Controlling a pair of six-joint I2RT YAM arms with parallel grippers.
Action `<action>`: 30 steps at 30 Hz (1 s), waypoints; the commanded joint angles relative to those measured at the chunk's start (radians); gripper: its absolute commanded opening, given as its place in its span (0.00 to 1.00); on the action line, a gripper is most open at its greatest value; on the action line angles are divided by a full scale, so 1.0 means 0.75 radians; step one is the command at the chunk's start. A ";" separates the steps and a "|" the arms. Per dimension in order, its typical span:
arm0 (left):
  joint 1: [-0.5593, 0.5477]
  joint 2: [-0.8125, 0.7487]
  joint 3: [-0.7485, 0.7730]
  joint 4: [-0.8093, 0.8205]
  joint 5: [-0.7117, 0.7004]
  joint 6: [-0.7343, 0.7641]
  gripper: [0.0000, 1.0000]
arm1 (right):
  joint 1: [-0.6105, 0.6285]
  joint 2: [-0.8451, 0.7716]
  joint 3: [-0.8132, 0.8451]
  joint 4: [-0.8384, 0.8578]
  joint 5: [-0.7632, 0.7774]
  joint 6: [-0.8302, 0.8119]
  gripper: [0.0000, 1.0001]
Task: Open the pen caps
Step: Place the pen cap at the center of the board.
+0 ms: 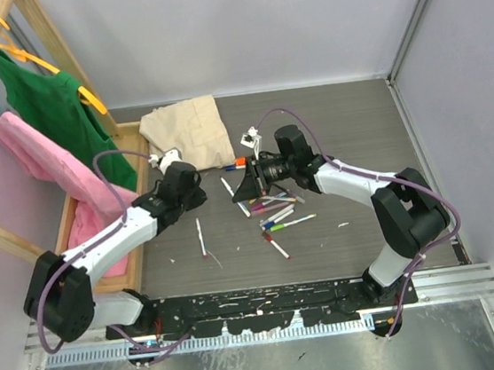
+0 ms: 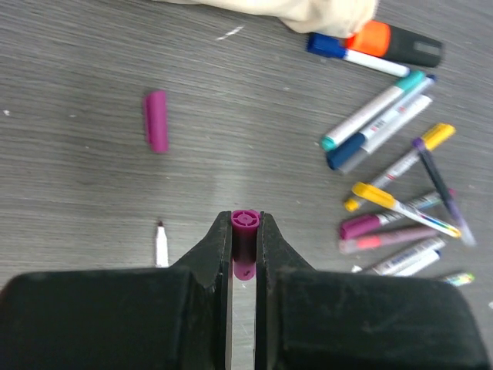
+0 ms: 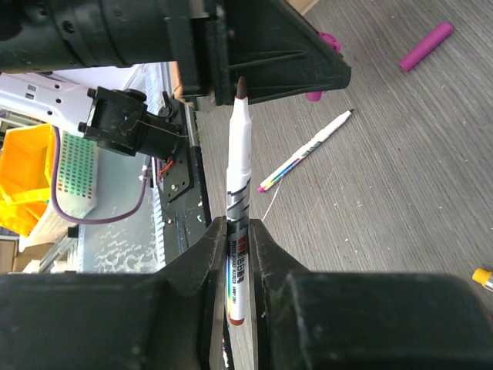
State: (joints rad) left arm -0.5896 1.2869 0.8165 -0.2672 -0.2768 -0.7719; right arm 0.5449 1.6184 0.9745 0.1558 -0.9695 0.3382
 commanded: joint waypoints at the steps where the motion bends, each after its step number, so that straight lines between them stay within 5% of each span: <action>1: -0.001 0.127 0.090 -0.035 -0.168 0.060 0.00 | -0.016 -0.068 0.057 0.024 -0.004 -0.021 0.03; 13: -0.002 0.479 0.328 -0.103 -0.172 0.171 0.00 | -0.031 -0.068 0.057 0.021 -0.011 -0.019 0.03; 30: 0.000 0.706 0.477 -0.167 -0.251 0.220 0.03 | -0.039 -0.053 0.059 0.018 -0.012 -0.011 0.04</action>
State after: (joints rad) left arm -0.5896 1.7977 1.1267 -0.3801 -0.4179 -0.6270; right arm 0.5213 1.6146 0.9749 0.1478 -0.9691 0.3378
